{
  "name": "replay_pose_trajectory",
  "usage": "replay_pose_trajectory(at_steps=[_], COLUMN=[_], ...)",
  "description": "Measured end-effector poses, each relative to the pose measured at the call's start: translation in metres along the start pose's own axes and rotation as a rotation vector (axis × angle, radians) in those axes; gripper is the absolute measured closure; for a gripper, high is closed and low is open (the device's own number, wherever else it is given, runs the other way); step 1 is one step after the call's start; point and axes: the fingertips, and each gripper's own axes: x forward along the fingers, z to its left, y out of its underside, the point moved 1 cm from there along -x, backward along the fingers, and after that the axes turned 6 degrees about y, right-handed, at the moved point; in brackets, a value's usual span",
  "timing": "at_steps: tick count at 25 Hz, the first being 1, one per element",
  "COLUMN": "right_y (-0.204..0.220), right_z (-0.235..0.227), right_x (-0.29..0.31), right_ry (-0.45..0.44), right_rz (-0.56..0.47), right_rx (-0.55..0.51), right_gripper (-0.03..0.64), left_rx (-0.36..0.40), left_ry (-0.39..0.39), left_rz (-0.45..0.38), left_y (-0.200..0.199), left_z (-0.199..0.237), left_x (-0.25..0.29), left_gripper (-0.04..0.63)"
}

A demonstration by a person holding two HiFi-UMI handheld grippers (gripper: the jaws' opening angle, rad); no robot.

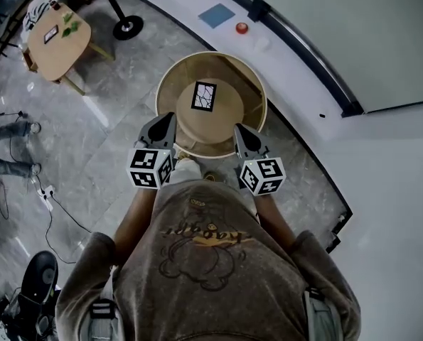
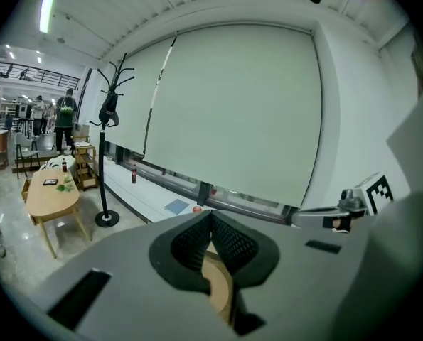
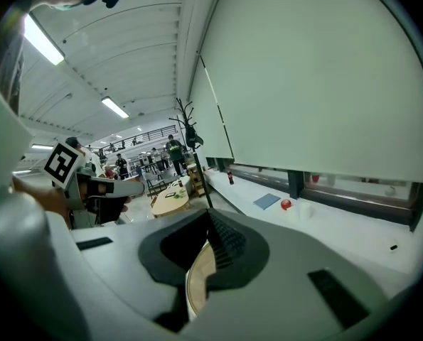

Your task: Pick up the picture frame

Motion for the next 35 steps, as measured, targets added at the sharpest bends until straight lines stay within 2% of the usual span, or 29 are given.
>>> replay_pose_trajectory(at_steps=[12, 20, 35], right_y=[-0.021, -0.028, -0.009], right_z=[0.002, 0.006, -0.033], right_x=[0.074, 0.102, 0.150], right_ry=[0.096, 0.132, 0.125], right_rz=[0.004, 0.013, 0.078], right_rx=[0.029, 0.048, 0.067], right_gripper=[0.600, 0.600, 0.600], left_rx=[0.025, 0.039, -0.013], left_ry=[0.129, 0.197, 0.151], left_rz=[0.039, 0.053, 0.102], left_y=[-0.020, -0.027, -0.008], left_z=[0.053, 0.072, 0.093], left_x=[0.055, 0.087, 0.140], left_gripper=[0.578, 0.578, 0.578])
